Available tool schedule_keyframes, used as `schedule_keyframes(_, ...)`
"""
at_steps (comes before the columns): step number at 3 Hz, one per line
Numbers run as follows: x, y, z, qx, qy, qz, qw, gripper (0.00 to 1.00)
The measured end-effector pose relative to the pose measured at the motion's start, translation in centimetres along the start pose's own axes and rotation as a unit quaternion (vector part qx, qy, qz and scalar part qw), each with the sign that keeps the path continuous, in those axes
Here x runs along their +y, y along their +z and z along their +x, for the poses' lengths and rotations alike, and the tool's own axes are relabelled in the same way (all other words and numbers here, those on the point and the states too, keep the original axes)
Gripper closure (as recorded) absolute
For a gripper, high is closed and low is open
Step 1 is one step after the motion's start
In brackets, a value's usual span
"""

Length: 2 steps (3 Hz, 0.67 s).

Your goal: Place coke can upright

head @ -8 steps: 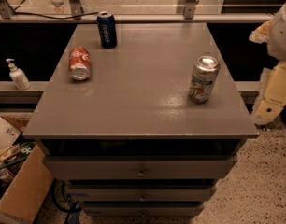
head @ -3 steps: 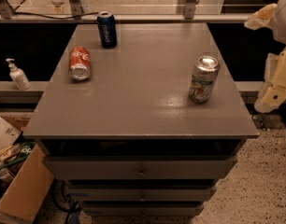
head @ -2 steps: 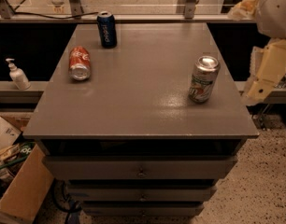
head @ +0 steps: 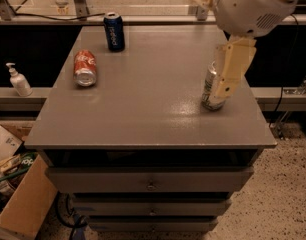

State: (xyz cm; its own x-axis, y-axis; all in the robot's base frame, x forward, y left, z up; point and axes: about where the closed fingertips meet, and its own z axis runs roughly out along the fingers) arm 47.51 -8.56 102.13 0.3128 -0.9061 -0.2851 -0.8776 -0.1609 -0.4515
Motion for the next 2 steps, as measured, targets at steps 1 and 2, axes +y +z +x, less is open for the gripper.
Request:
schedule_keyframes(1, 0.0, 0.0, 0.0, 0.000, -0.001, 0.000, 1.0000, 0.00)
schedule_keyframes(2, -0.1, 1.0, -1.1, 0.017, -0.059, -0.014, 0.9980, 0.00)
